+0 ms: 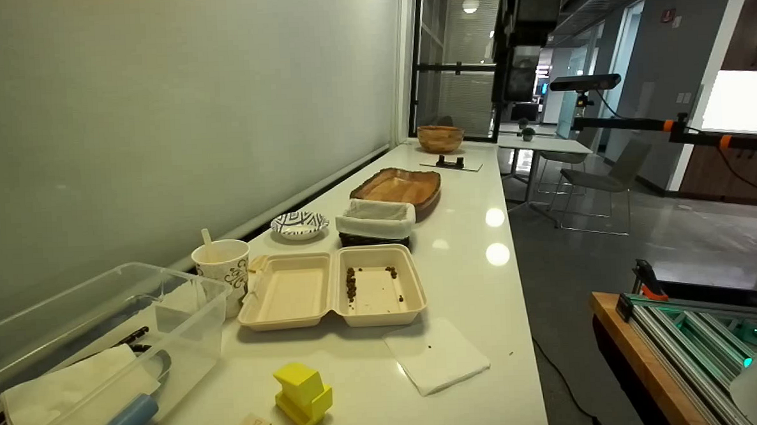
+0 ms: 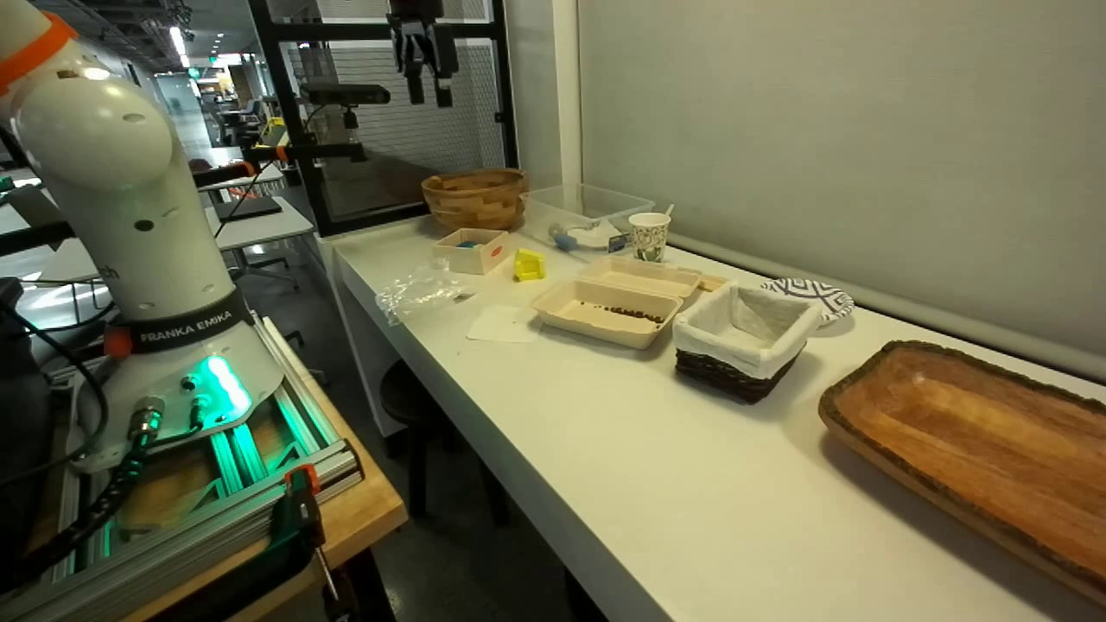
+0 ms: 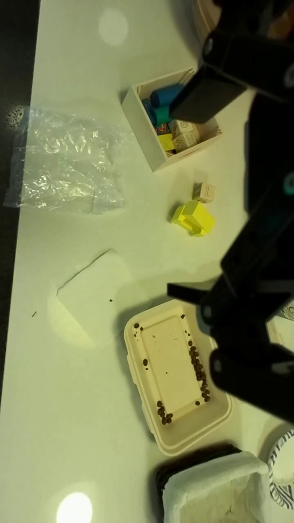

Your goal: Stir the contents of the paper cup with the plastic spoon

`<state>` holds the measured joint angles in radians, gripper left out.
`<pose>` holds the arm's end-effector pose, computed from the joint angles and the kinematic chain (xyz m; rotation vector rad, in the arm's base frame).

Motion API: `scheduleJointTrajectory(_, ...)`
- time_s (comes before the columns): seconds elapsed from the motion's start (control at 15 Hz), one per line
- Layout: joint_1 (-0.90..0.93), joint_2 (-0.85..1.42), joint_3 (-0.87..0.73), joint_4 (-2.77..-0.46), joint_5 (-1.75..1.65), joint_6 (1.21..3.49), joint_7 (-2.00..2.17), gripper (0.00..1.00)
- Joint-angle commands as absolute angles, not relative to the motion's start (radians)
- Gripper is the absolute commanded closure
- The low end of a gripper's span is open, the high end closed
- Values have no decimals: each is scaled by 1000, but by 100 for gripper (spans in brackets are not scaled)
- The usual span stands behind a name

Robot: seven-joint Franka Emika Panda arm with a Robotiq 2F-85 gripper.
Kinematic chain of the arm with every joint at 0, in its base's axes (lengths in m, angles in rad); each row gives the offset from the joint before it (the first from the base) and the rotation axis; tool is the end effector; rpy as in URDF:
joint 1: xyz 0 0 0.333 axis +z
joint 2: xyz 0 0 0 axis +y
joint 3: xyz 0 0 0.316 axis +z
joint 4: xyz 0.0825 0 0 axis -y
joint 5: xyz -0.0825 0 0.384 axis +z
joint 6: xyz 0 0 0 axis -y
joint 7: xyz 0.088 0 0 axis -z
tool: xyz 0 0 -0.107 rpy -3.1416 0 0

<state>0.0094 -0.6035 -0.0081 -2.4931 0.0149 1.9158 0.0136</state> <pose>0.3699 0.0013 0.4933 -3.1223 0.0246 -0.0406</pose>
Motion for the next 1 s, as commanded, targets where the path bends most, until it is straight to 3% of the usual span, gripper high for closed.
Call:
scheduleJointTrajectory(0.0,5,-603,-5,-2491,17,1913,12,0)
scheduleJointTrajectory(0.6,5,-603,-5,-2491,17,1913,12,0)
scheduleJointTrajectory(0.93,39,-462,-85,-2406,30,2034,-234,0)
